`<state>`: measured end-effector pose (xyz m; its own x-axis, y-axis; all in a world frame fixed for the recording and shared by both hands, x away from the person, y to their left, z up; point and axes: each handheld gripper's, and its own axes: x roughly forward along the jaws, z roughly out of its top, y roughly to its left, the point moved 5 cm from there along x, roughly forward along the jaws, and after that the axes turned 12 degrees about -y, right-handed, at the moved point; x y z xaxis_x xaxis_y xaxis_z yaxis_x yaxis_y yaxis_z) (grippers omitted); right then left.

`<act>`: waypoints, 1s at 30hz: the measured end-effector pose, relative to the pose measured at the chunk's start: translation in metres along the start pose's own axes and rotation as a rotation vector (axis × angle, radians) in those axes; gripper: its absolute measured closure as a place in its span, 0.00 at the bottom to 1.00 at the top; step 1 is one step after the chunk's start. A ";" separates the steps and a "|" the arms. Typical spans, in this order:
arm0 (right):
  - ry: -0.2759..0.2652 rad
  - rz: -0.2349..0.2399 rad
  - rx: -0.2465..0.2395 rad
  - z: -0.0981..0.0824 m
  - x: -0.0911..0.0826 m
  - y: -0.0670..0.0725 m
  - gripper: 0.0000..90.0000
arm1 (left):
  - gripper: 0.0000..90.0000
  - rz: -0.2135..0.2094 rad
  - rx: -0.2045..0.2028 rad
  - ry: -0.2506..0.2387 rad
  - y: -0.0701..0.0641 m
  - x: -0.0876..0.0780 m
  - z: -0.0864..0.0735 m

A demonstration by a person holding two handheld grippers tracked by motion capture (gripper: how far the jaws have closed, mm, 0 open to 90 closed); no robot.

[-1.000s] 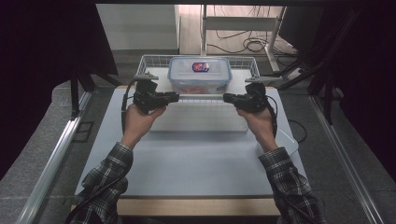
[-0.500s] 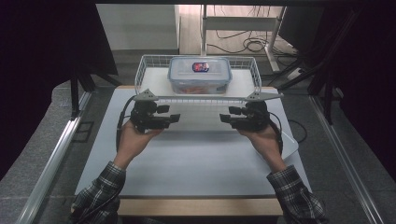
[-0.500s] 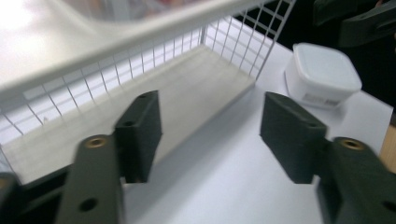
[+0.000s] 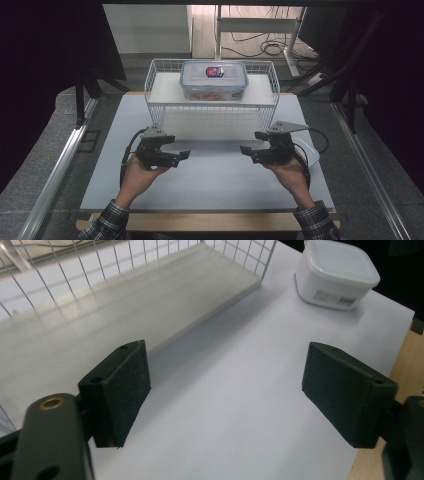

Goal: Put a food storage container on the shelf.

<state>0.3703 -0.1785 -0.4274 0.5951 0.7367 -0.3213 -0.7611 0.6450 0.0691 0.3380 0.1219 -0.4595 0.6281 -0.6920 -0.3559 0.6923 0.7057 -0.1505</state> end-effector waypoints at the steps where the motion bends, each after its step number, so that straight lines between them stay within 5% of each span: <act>1: -0.001 -0.003 0.002 -0.004 -0.002 0.000 0.22 | 0.20 -0.001 -0.002 0.002 -0.001 -0.001 -0.004; 10: 0.009 -0.027 0.021 -0.035 -0.007 -0.001 0.12 | 0.16 -0.005 -0.037 -0.005 -0.008 -0.006 -0.037; 15: 0.029 -0.017 -0.013 -0.055 -0.009 0.006 0.08 | 0.11 -0.004 -0.067 -0.040 -0.013 -0.008 -0.057; 20: 0.045 -0.007 -0.046 -0.070 -0.012 0.011 0.07 | 0.06 0.057 0.004 0.012 -0.015 -0.008 -0.076; 30: 0.115 0.014 -0.049 -0.094 -0.003 0.015 0.07 | 0.04 0.073 0.060 0.025 -0.011 -0.004 -0.091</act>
<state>0.3329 -0.1900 -0.5144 0.5528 0.7157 -0.4268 -0.7827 0.6218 0.0290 0.2958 0.1309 -0.5404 0.6688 -0.6349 -0.3869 0.6660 0.7429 -0.0678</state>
